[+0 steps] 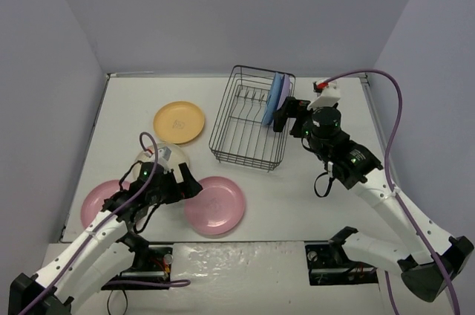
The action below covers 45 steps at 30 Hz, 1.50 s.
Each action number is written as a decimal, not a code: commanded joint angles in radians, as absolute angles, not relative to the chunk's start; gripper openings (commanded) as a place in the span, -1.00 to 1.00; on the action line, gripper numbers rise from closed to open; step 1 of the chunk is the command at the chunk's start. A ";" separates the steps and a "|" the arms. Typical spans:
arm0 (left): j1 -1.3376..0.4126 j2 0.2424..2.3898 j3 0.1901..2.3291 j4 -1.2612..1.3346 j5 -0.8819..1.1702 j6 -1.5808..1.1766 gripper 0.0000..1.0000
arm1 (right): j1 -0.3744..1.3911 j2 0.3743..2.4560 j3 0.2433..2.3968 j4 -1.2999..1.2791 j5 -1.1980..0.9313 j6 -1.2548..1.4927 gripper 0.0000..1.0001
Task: Load the plates into the dish rack
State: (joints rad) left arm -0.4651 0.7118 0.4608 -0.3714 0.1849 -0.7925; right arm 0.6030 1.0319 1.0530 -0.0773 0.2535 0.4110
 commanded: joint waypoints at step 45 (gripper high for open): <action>-0.724 0.633 0.454 -0.255 0.279 -0.657 -1.00 | 0.610 0.807 0.786 -0.096 -0.304 0.312 1.00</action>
